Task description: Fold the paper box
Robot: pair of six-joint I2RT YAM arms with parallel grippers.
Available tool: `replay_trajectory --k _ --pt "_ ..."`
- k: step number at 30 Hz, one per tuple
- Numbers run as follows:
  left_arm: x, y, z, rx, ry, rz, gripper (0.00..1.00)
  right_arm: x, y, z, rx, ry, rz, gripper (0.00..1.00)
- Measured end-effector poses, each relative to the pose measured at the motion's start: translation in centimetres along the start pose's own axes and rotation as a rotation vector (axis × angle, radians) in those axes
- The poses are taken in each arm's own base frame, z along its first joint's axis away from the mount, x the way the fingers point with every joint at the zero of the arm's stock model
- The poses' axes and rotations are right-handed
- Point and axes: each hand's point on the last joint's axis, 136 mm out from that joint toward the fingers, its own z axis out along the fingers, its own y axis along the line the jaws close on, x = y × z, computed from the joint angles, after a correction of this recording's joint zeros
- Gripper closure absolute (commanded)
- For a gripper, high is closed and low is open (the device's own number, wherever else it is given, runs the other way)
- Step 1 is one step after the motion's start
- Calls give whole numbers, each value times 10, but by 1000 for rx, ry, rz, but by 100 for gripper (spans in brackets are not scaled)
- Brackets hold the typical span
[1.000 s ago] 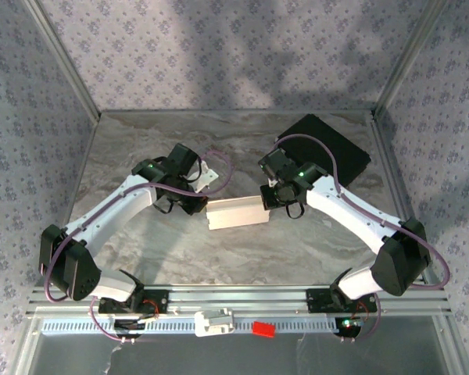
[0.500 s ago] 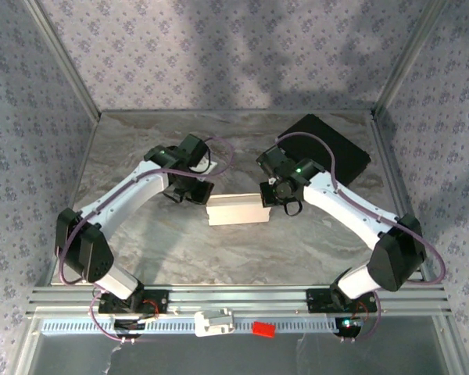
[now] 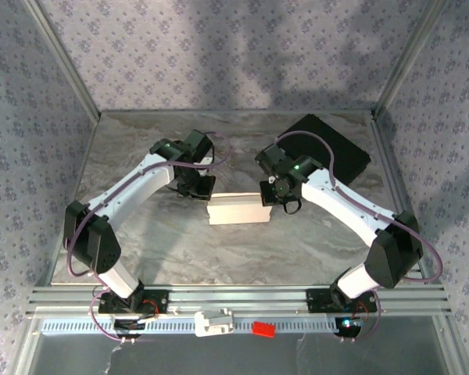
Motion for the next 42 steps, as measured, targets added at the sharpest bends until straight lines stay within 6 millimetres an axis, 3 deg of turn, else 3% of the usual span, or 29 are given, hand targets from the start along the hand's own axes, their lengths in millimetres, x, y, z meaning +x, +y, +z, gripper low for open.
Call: replay_trajectory --k 24,42 --pt "-1 -9 3 59 71 -133 100 -3 -9 1 -10 17 12 100" --pt "1 -7 11 120 -71 -64 100 -4 -10 6 -26 -88 -49 100"
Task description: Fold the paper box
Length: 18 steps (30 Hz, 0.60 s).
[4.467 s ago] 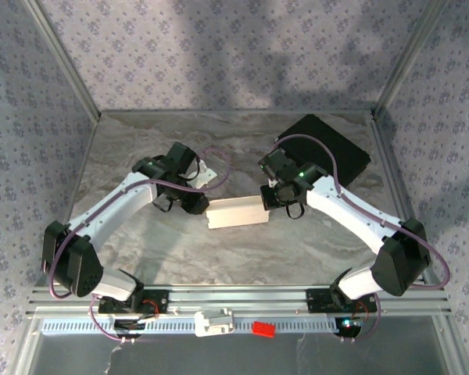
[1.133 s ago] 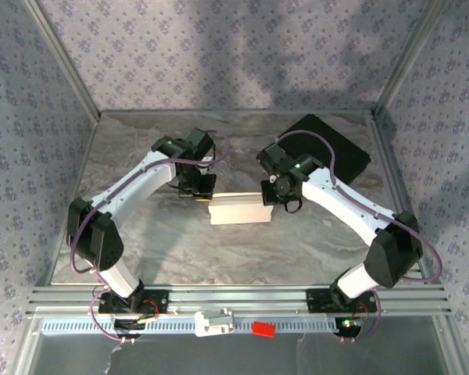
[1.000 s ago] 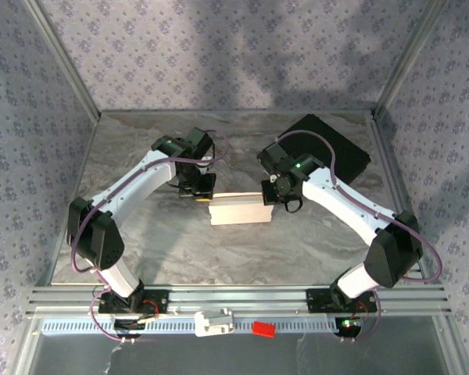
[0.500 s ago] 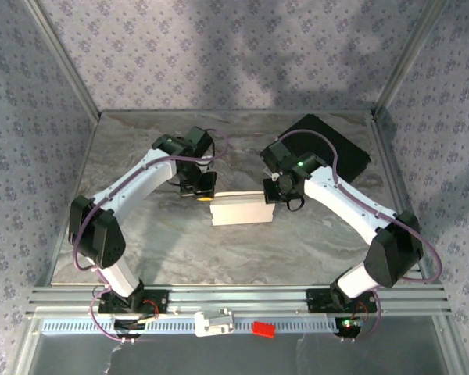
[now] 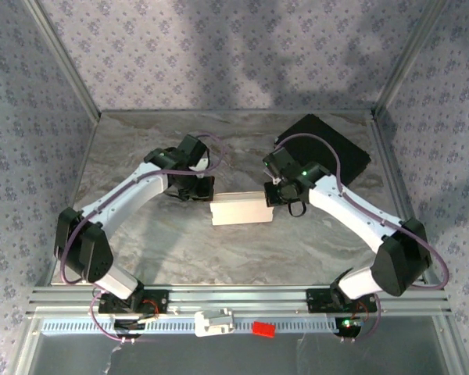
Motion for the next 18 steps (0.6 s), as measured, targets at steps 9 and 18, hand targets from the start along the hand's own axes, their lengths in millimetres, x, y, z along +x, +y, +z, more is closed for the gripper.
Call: replay_trajectory --k 9,18 --pt "12 1 6 -64 -27 85 100 5 1 -2 15 -21 -33 95" --pt "13 -1 6 -92 -56 113 100 17 12 -12 -70 -1 38 58"
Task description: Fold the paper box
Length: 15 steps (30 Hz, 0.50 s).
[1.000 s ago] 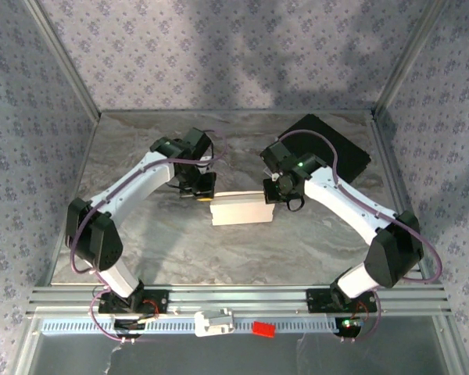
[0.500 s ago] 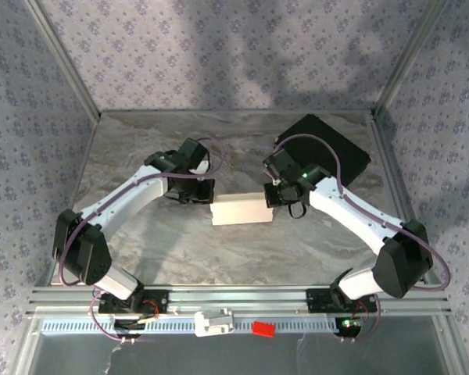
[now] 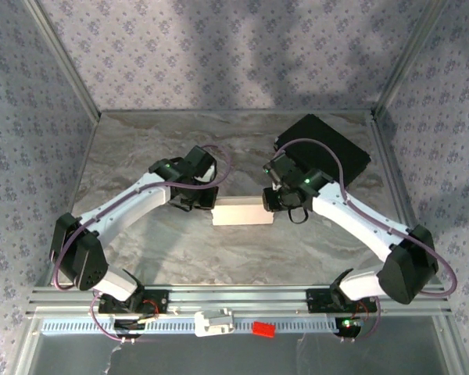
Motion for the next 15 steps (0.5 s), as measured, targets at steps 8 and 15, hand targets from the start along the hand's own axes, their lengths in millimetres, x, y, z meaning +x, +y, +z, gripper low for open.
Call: replay_trajectory --k 8,15 --pt "0 -3 1 -2 -20 2 100 -1 -2 -30 -117 -37 193 48" --pt "0 -4 1 -4 -25 4 100 0 -22 -33 -187 -31 557 38"
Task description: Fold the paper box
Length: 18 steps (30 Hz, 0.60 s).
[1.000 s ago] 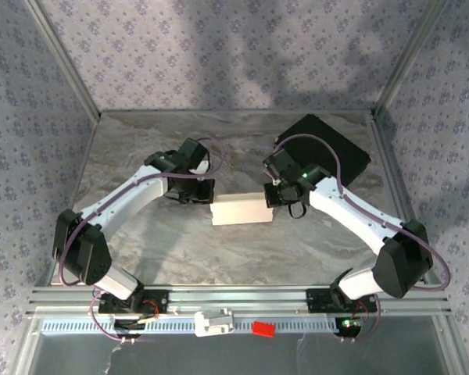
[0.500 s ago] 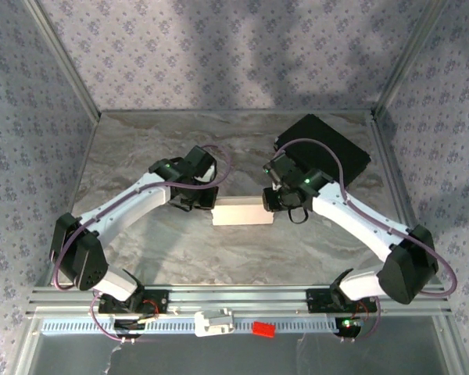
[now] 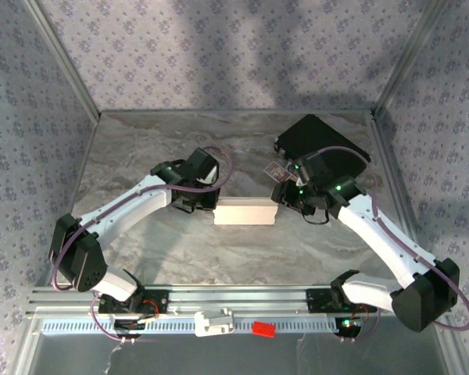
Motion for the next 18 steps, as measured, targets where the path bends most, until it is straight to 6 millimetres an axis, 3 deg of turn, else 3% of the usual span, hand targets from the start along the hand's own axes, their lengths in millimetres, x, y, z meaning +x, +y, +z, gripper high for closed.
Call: replay_trajectory --k 2,8,18 --pt "0 0 0 0 0 -2 100 1 -6 3 -34 -3 142 33" --pt "0 0 0 1 -2 -12 100 5 -15 18 -114 39 513 34" --pt "0 0 0 3 -4 -16 100 1 -2 32 -191 98 699 50"
